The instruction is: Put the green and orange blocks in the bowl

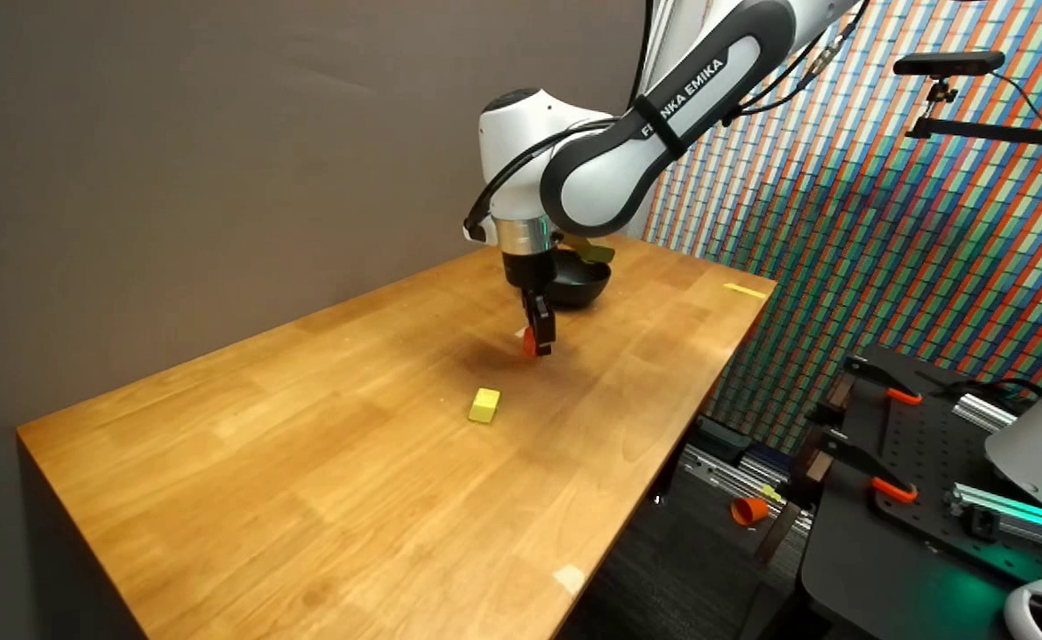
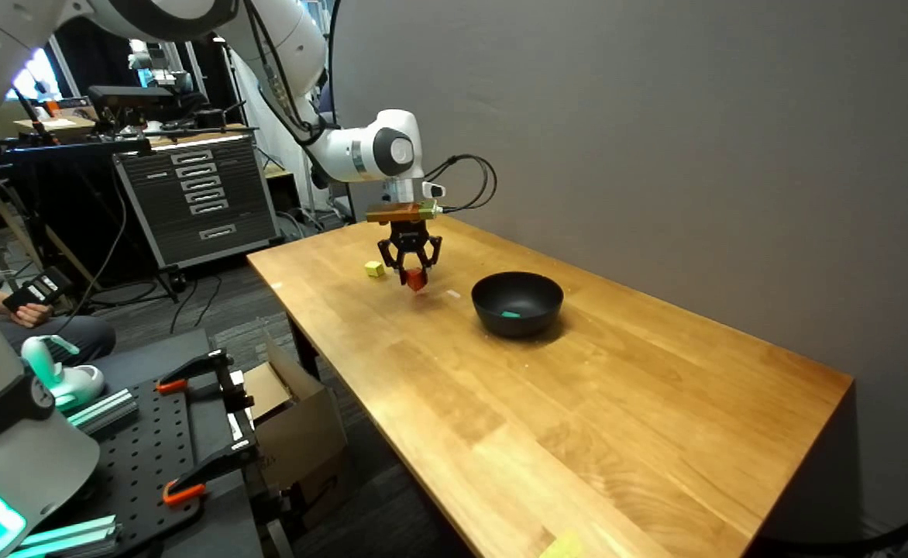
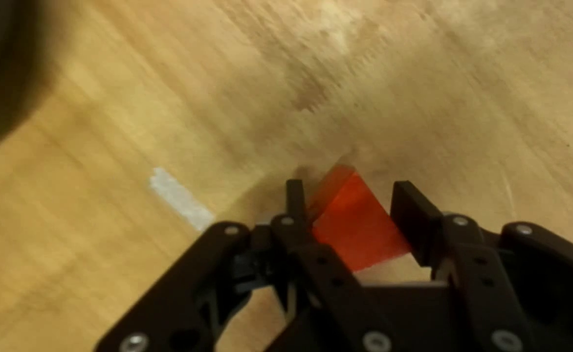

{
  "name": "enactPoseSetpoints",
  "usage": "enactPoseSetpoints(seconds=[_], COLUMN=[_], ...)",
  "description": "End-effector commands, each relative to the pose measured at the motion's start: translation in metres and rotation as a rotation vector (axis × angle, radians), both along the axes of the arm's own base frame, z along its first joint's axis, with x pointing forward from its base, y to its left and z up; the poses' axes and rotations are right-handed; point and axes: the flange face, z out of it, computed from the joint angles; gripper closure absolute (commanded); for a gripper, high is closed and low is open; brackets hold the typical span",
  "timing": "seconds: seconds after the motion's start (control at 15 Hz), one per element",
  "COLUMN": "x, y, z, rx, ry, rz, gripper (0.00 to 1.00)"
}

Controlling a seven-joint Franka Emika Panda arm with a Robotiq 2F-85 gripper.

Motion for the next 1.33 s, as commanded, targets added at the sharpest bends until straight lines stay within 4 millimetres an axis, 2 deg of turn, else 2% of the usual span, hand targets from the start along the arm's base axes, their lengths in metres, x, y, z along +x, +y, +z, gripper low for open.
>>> enactPoseSetpoints(seconds=[0.0,0.13,0.33,0.6,0.67,0.73,0.8,1.0,1.27], x=[0.031,0.046,0.062,0.069,0.069,0.068,0.067,0.056,0.032], y=[-0.036,-0.06,-0.103,-0.143,-0.149,-0.152,-0.153,-0.153,-0.164], z=[0.051,0.069,0.082,0.078,0.077,0.077,0.078,0.095,0.141], rx=[-0.059,-0.115,-0.183,-0.259,-0.263,-0.267,-0.261,-0.177,-0.096], ry=[-0.132,-0.198,-0.264,-0.289,-0.283,-0.28,-0.266,-0.165,-0.025], rz=[-0.072,-0.12,-0.234,-0.343,-0.364,-0.377,-0.388,-0.401,-0.442], gripper=[0.77,0.77,0.77,0.77,0.27,0.26,0.2,0.0,0.0])
